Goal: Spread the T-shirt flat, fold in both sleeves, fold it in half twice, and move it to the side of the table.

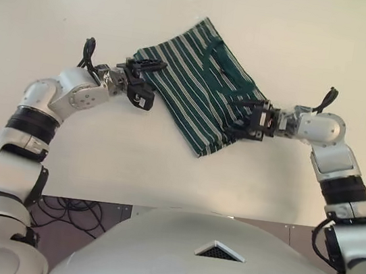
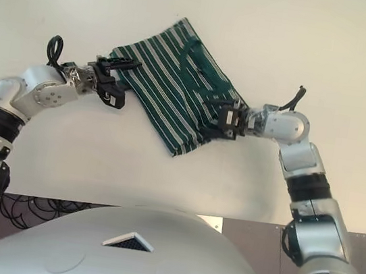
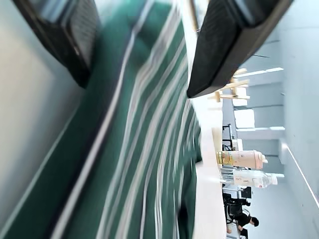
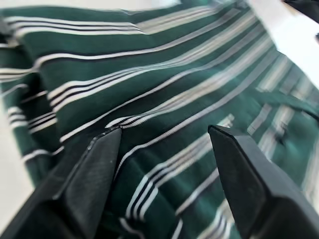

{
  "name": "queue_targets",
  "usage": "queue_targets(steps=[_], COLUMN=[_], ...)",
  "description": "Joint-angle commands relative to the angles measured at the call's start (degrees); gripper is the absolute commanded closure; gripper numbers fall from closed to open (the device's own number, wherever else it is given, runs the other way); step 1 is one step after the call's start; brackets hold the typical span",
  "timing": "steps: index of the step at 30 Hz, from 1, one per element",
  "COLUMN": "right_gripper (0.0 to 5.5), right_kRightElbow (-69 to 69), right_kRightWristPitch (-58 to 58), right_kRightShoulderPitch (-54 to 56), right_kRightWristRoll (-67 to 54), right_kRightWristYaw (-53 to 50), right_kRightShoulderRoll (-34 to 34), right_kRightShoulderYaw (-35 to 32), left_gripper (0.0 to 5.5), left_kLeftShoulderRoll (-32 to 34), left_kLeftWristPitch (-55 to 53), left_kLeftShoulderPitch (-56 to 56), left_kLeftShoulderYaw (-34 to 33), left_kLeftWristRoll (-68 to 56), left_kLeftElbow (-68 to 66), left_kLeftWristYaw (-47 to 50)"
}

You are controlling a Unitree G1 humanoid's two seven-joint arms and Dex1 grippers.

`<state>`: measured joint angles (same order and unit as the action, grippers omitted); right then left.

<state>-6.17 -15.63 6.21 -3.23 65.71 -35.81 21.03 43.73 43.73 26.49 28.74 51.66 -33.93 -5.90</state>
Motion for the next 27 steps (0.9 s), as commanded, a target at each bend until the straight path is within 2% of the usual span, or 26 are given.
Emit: queue_targets(steps=[1, 5, 8, 10, 11, 14, 17, 19, 24, 27], right_gripper=[2.33, 2.33, 2.33, 2.33, 2.33, 2.33, 2.33, 2.33, 2.33, 2.33], right_kRightElbow=[18.4, 23.3, 21.7, 18.3, 16.8, 13.4, 11.0, 9.8, 9.2, 8.4], right_kRightWristPitch=[10.4, 17.0, 19.8, 19.0, 17.8, 13.9, 10.8, 9.6, 7.3, 6.7], right_kRightShoulderPitch=[-11.0, -12.2, -10.2, -8.3, -8.1, -9.5, -12.0, -12.5, -14.2, -13.9], right_kRightWristRoll=[-11.1, -21.9, -28.2, -27.0, -25.1, -19.0, -14.6, -12.3, -8.7, -7.5], right_kRightWristYaw=[6.9, 5.7, 2.4, 0.3, -0.1, 1.0, 2.8, 3.1, 4.7, 3.4], right_kRightShoulderRoll=[-4.5, -3.3, -2.3, -2.4, -3.2, -6.8, -10.2, -11.2, -12.1, -8.7], right_kRightShoulderYaw=[4.7, -0.6, -8.4, -11.9, -12.7, -12.6, -12.8, -12.9, -10.3, -7.6], left_gripper=[2.86, 2.86, 2.86, 2.86, 2.86, 2.86, 2.86, 2.86, 2.86, 2.86], left_kLeftShoulderRoll=[5.3, 5.6, 5.4, 4.7, 4.8, 6.0, 7.6, 7.4, 3.8, 3.1], left_kLeftWristPitch=[-0.1, 2.1, 6.2, 11.0, 11.5, 5.7, -2.3, -6.2, -13.4, -12.5], left_kLeftShoulderPitch=[4.2, 5.1, 3.0, -2.3, -6.0, -15.4, -21.5, -23.5, -24.0, -21.1], left_kLeftShoulderYaw=[11.2, 12.2, 6.9, 3.2, 3.8, 11.8, 19.2, 20.5, 17.2, 13.9], left_kLeftWristRoll=[18.4, 18.1, 6.5, -10.6, -21.5, -46.5, -58.4, -59.3, -49.9, -39.4], left_kLeftElbow=[-8.8, -8.6, -9.1, -3.6, 2.9, 20.7, 31.2, 33.3, 28.7, 22.8], left_kLeftWristYaw=[11.9, 20.2, 20.6, 15.3, 10.9, -4.0, -17.6, -23.3, -28.6, -25.6])
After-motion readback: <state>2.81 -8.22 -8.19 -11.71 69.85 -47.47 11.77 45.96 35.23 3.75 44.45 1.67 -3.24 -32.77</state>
